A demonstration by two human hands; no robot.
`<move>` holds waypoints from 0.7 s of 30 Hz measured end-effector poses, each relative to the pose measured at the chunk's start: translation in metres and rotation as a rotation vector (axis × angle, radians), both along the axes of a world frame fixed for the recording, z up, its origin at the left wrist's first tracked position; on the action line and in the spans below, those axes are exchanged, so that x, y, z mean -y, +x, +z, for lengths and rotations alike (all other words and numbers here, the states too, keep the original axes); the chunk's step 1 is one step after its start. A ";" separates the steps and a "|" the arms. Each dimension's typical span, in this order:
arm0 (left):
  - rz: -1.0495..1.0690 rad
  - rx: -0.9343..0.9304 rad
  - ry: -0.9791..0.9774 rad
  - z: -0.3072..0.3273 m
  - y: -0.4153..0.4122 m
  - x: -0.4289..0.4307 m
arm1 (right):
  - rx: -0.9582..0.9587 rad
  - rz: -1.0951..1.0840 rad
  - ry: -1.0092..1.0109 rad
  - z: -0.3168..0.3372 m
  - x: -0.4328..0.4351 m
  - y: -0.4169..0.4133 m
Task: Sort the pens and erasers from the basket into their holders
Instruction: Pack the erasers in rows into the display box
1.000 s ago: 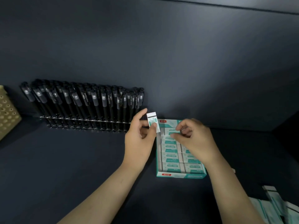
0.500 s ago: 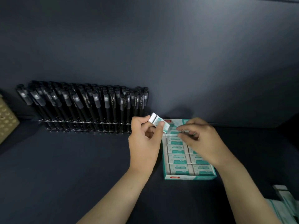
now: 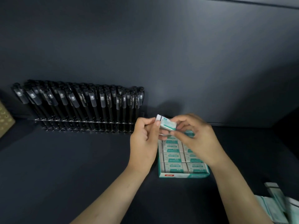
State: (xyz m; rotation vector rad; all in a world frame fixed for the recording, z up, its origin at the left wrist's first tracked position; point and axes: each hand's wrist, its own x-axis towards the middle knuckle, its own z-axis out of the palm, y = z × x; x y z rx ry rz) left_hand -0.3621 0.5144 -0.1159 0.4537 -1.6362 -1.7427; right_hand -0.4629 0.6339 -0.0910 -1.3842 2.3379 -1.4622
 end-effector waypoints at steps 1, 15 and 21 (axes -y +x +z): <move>-0.003 0.014 -0.056 -0.001 0.000 0.001 | 0.036 -0.003 -0.017 0.001 -0.003 -0.002; 0.132 0.312 -0.836 -0.022 -0.006 0.004 | 0.286 -0.344 0.124 0.002 -0.028 -0.029; 0.077 0.320 -0.788 -0.022 -0.005 0.004 | 0.295 -0.291 0.236 0.004 -0.027 -0.022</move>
